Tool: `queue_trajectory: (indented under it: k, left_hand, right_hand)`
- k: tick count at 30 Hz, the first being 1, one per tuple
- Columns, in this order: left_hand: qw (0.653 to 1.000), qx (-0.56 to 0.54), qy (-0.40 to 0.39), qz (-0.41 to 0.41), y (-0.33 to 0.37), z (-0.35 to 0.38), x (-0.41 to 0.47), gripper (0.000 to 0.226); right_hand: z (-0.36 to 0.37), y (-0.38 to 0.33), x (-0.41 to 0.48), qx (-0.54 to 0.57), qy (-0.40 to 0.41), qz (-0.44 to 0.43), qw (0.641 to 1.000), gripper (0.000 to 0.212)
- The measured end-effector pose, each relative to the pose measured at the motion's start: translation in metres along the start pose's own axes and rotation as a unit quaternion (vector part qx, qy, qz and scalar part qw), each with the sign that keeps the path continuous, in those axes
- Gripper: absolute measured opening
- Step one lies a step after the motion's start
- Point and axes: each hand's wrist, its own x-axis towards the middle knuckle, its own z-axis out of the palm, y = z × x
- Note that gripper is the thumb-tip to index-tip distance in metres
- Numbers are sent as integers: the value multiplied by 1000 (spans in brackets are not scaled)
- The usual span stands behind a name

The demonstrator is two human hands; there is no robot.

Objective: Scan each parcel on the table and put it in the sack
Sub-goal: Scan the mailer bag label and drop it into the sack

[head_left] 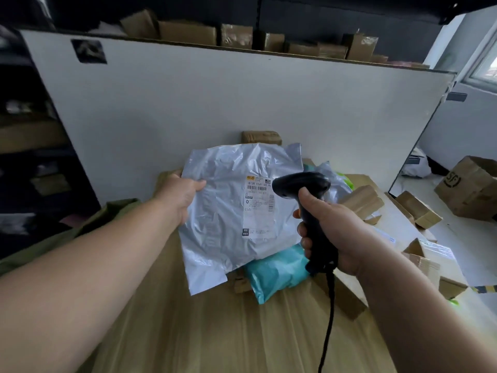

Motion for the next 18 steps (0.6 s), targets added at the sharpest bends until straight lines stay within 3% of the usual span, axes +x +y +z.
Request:
queue_trajectory:
  k: [8,18]
  left_hand:
    - [984,-55,149,78,50,-171,6,25]
    - [940,-61,327,75,48,-346,43,25]
  right_hand:
    - [144,-20,12,-46,-107,-10,993,47]
    - [306,-4,30,-82,-133,42,987,49]
